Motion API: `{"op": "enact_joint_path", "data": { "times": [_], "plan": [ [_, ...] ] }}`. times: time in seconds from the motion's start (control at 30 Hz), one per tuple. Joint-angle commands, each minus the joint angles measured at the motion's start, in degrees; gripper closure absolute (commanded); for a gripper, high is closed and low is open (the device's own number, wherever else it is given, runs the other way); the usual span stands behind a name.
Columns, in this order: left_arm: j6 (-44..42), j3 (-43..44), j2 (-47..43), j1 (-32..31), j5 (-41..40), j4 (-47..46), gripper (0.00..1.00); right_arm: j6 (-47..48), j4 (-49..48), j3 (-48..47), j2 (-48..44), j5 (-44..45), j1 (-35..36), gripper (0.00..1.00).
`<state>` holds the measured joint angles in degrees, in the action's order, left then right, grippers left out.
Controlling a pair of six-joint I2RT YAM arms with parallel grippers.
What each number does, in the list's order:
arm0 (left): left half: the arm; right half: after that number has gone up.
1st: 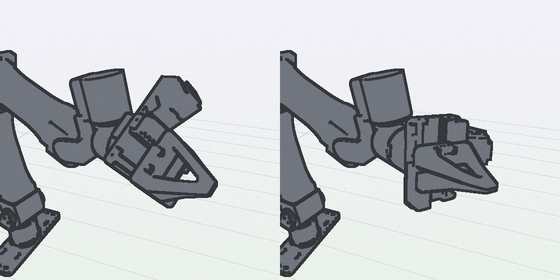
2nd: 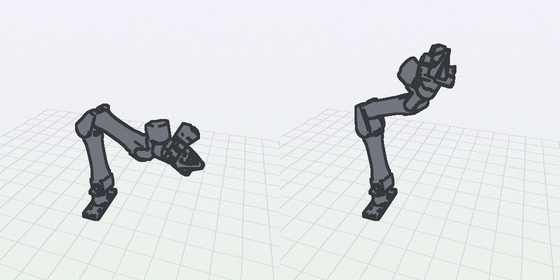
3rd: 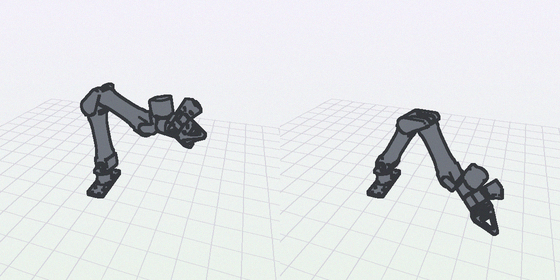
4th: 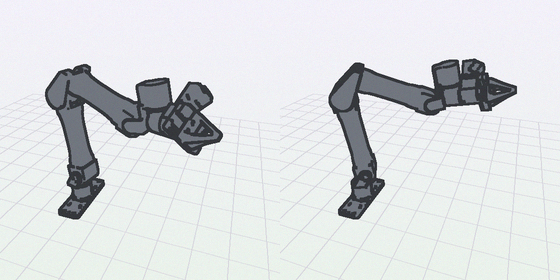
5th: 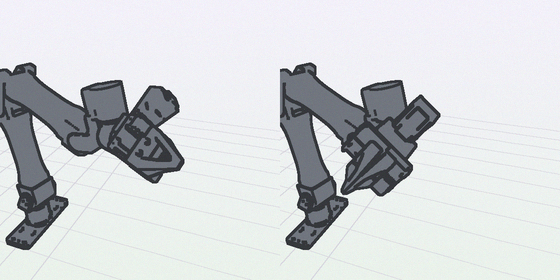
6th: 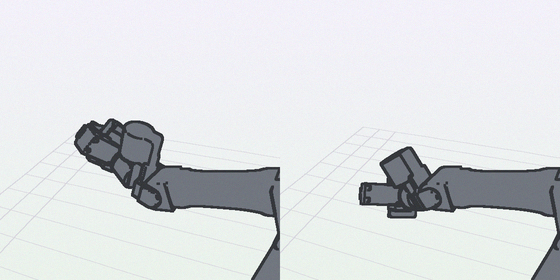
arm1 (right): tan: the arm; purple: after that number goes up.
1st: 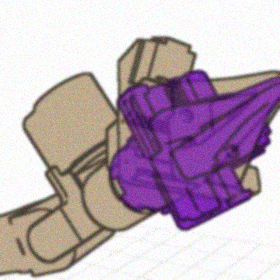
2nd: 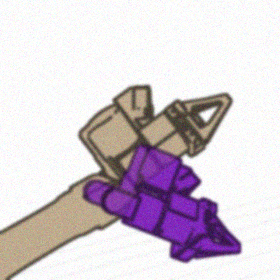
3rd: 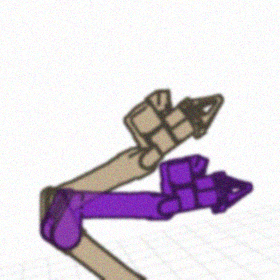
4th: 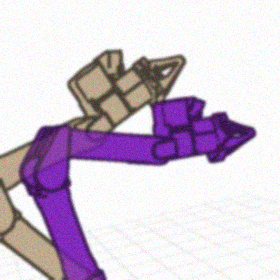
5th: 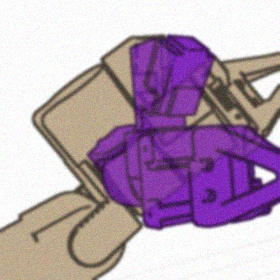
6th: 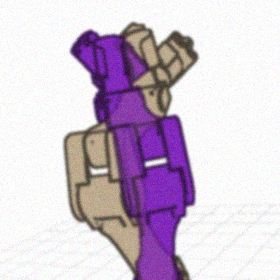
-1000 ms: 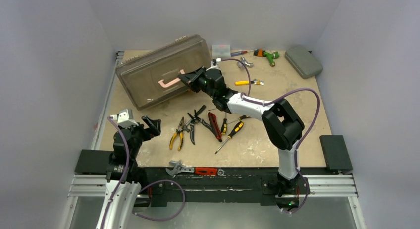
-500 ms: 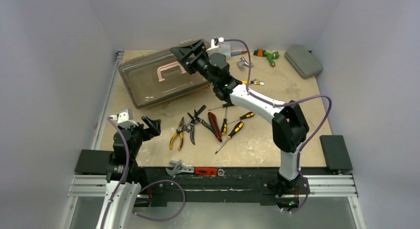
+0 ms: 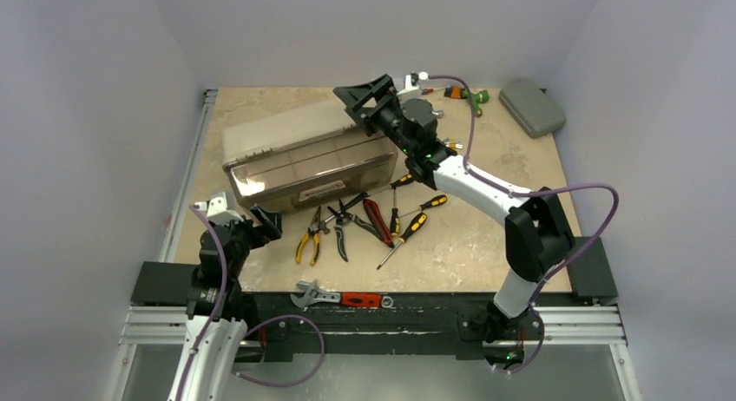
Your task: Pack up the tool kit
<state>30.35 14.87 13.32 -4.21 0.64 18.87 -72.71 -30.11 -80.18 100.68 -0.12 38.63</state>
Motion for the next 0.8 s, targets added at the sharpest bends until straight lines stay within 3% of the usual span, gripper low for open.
{"op": "enact_joint_path", "data": {
  "times": [0.0, 0.13, 0.23, 0.53, 0.77],
  "plan": [
    [-1.14, 0.72, -2.34, -0.1, 0.04, -0.45, 0.11, 3.86, 2.12, 8.58, -8.83, -3.67, -5.13, 0.15],
    [4.3, 4.31, -5.37, -0.12, -0.43, 4.07, 0.11, 8.78, 5.11, 18.31, -16.79, -3.29, -8.38, 0.09],
    [7.42, 9.82, -2.79, -0.14, -3.27, 7.69, 0.1, 12.87, 8.48, 23.62, -23.22, -0.98, -9.19, 0.05],
    [2.38, 38.09, 23.39, 0.19, -10.99, 18.76, 0.0, 19.43, 16.97, 33.33, -34.36, 0.09, -9.28, 0.03],
    [-3.68, 59.73, 44.97, 4.13, -7.78, 23.4, 0.0, 18.37, 11.14, 41.11, -35.27, -6.96, -9.23, 0.04]
  ]
}}
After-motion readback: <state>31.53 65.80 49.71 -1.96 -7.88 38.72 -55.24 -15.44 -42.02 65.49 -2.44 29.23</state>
